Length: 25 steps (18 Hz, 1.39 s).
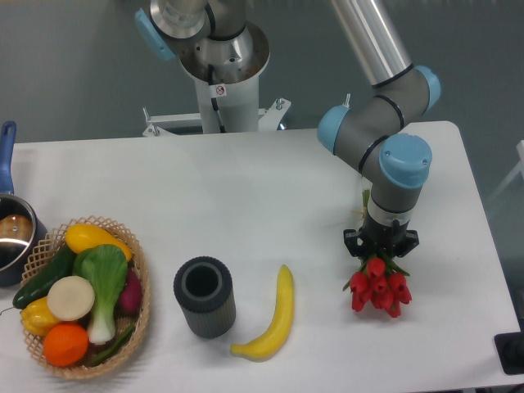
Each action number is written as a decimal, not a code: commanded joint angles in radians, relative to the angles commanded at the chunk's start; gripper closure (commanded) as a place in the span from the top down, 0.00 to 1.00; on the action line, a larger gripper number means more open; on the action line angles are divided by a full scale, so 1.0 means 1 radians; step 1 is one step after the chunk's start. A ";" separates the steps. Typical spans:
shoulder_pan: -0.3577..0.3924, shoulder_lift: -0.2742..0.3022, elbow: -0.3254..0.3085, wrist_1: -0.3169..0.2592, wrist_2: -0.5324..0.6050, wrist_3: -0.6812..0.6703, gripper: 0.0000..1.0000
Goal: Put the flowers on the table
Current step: 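Open the gripper, release the tulips, and lift away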
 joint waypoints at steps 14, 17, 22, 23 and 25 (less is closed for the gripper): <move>0.064 0.146 -0.018 -0.046 0.000 0.093 1.00; 0.092 0.169 -0.020 -0.122 0.002 0.257 1.00; 0.170 0.215 -0.040 -0.176 0.002 0.703 1.00; 0.175 0.221 -0.040 -0.202 0.008 0.788 1.00; 0.201 0.238 -0.040 -0.225 0.069 0.898 1.00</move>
